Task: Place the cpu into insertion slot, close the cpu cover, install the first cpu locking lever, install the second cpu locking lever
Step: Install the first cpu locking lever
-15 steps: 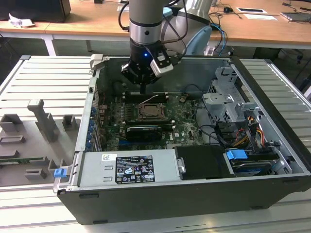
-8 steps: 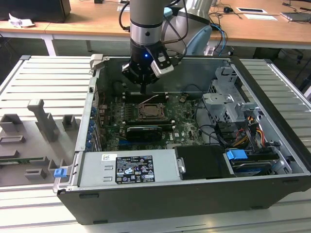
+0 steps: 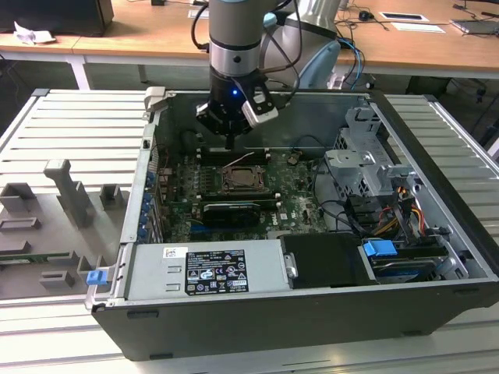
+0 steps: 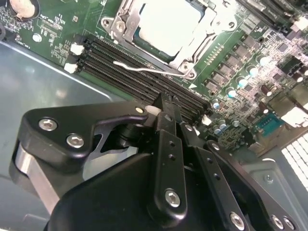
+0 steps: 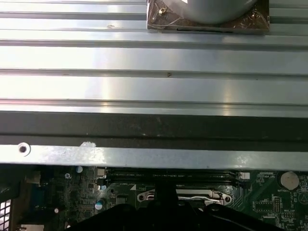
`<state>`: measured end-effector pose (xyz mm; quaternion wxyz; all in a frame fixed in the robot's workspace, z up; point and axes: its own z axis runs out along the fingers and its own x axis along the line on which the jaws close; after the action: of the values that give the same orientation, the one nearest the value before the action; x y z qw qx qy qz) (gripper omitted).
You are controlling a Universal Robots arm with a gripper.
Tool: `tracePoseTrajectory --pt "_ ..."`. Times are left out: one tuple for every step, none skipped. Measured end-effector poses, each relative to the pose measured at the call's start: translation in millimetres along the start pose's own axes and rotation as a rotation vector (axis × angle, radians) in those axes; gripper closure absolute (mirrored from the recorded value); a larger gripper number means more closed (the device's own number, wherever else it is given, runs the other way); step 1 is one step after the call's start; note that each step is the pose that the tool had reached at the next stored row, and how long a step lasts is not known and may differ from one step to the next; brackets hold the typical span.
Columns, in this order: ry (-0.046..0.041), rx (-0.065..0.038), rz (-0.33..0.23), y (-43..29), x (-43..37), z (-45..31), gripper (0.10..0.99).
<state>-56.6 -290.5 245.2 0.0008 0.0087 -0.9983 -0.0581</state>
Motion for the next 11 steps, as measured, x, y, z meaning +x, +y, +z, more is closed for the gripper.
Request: tracePoseTrajectory --pt "0.0 0.0 0.0 -0.1 -0.2 1.1 0.98" --pt "0.0 0.0 0.0 -0.3 -0.3 2.6 0.98" --pt "0.0 0.0 0.0 -0.4 -0.4 3.5 0.98" --pt "0.0 0.0 0.0 -0.5 -0.5 3.8 0.98" --pt "0.0 0.0 0.0 -0.5 -0.6 4.1 0.98" --pt "0.0 0.0 0.0 -0.6 -0.9 4.7 0.98" --pt "0.0 0.0 0.0 -0.6 -1.1 5.1 0.98" --pt "0.0001 0.0 0.0 -0.7 -1.3 5.3 0.98" --pt "0.0 0.0 0.0 -0.7 -2.1 5.9 0.98" --pt "0.0 0.0 0.0 -0.8 -3.2 6.2 0.98" --pt "0.0 0.0 0.0 -0.9 -4.0 6.5 0.98"
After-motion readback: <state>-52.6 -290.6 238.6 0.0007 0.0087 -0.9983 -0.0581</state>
